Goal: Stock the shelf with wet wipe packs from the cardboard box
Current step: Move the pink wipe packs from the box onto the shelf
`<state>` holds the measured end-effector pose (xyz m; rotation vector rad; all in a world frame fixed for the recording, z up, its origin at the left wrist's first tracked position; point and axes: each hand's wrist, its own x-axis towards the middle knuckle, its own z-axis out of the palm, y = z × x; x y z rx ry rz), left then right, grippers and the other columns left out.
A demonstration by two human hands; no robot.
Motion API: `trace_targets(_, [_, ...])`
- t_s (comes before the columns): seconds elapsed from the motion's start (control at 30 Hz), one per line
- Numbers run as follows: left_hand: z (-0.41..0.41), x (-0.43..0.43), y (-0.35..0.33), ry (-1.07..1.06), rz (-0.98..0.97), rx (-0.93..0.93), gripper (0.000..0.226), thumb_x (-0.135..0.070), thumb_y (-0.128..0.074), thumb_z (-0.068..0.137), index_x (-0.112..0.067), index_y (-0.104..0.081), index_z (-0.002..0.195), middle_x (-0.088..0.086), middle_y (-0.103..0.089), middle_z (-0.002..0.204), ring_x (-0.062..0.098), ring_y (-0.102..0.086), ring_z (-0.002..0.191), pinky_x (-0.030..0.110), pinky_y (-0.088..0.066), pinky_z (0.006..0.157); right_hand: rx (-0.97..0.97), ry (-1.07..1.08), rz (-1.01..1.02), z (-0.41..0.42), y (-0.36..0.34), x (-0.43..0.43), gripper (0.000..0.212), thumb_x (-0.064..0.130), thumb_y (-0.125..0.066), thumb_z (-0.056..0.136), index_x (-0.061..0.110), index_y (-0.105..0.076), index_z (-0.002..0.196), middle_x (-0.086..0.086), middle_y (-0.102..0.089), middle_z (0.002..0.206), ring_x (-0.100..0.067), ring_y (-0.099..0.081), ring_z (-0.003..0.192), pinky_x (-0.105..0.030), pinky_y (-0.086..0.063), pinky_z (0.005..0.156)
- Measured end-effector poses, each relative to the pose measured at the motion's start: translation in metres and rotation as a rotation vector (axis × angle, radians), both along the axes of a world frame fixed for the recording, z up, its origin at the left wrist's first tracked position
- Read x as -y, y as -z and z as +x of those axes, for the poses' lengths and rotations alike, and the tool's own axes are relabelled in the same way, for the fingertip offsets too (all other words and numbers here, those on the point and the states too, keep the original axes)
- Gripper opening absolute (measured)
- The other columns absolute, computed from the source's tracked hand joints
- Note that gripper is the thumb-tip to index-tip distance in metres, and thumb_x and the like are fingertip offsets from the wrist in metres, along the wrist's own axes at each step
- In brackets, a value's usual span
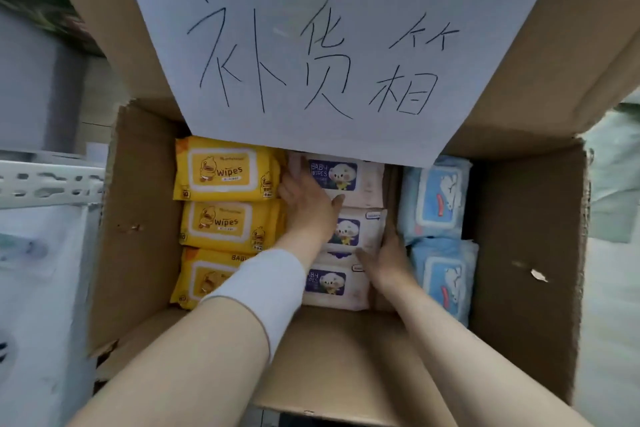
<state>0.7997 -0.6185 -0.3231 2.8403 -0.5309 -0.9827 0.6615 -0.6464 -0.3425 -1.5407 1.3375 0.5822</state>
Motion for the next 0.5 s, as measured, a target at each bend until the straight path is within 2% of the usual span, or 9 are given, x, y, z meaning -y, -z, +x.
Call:
trace_targets(0.07, [-0.014,0.005,0.01,0.022,0.04,0.002,0.09,-0.044,-0.051,0.089,0.0,0.004,0.145,0.025,-0.002,0.152,0.039,-0.008,0.138,0.042,-0.008,0.115,-0.013,0.113,0.02,0.005,0.016,0.0,0.076,0.03,-0.064,0.086,0.008,-0.022,0.146,-0.013,-0.035,0.148,-0.029,-0.036,0.135,-0.035,-0.034,0.11])
trace_targets(0.13, [-0.02,0.005,0.016,0.04,0.044,-0.003,0.083,-0.043,-0.048,0.091,0.001,-0.002,0.144,0.025,-0.007,0.151,0.039,-0.011,0.138,0.044,-0.012,0.116,-0.022,0.146,0.006,0.008,0.023,-0.002,0.081,0.034,-0.069,0.081,0.006,-0.026,0.145,-0.015,-0.039,0.145,-0.03,-0.038,0.133,-0.037,-0.035,0.109])
trace_targets(0.23, [-0.005,0.004,0.018,-0.115,-0.054,-0.004,0.079,-0.037,-0.053,0.091,0.002,-0.009,0.144,0.02,-0.024,0.146,0.031,-0.028,0.133,0.031,-0.023,0.107,0.043,0.251,0.031,0.01,0.028,-0.003,0.082,0.037,-0.073,0.076,0.01,-0.033,0.142,-0.01,-0.048,0.141,-0.027,-0.045,0.13,-0.04,-0.038,0.107])
trace_targets(0.3, [0.01,0.006,0.022,-0.222,-0.108,-0.081,0.075,-0.035,-0.057,0.089,0.003,-0.018,0.14,0.019,-0.035,0.141,0.029,-0.039,0.129,0.029,-0.033,0.102,0.08,0.292,0.051,0.009,0.031,-0.001,0.076,0.036,-0.074,0.076,0.012,-0.039,0.139,-0.008,-0.053,0.136,-0.027,-0.049,0.126,-0.042,-0.041,0.105])
trace_targets(0.4, [0.026,0.009,0.026,-0.152,-0.059,-0.115,0.065,-0.04,-0.058,0.087,0.004,-0.037,0.13,0.02,-0.05,0.13,0.031,-0.051,0.118,0.033,-0.044,0.097,0.067,0.27,0.109,0.009,0.034,0.0,0.061,0.039,-0.072,0.076,0.009,-0.055,0.126,-0.01,-0.063,0.124,-0.03,-0.058,0.115,-0.045,-0.047,0.097])
trace_targets(0.5, [0.028,0.012,0.027,-0.137,-0.074,-0.161,0.061,-0.044,-0.062,0.083,0.003,-0.046,0.119,0.019,-0.058,0.119,0.031,-0.058,0.108,0.037,-0.048,0.09,0.07,0.382,0.194,0.008,0.036,0.002,0.04,0.031,-0.074,0.077,0.011,-0.064,0.109,-0.011,-0.068,0.114,-0.028,-0.064,0.101,-0.045,-0.052,0.09])
